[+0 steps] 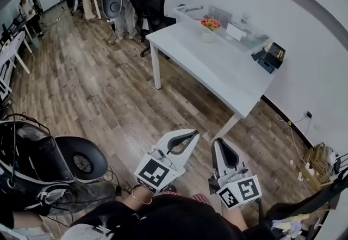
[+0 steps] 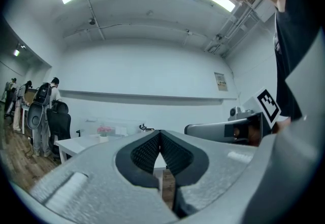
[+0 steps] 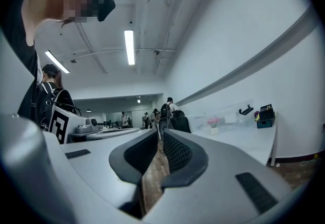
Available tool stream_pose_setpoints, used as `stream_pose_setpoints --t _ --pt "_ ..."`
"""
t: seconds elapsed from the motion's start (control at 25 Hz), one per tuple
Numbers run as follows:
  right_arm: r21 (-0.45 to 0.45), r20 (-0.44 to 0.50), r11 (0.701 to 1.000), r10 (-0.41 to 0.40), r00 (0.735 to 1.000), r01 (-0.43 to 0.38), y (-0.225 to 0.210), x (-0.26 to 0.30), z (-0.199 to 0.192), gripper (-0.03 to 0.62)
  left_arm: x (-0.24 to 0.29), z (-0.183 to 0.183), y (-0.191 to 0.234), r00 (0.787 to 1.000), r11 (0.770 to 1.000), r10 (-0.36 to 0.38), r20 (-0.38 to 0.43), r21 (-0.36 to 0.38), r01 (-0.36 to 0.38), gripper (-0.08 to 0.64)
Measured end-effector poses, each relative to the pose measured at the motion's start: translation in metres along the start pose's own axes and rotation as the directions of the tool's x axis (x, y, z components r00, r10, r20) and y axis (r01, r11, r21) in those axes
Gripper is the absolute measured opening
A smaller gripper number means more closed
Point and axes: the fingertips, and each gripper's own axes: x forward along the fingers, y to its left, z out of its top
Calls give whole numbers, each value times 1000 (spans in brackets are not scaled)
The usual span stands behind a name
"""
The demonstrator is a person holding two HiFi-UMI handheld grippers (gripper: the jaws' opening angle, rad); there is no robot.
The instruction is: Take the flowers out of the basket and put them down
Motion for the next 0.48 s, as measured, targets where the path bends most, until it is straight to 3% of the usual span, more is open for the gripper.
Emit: stream_pose_setpoints --t 0.28,0.48 --pt "7 -3 1000 -9 1000 9 -11 16 -1 29 7 -9 15 1000 1000 -4 -14 -14 4 3" --pt "10 -11 1000 24 1000 -24 -20 43 -5 29 15 -13 38 999 999 35 -18 -16 -35 3"
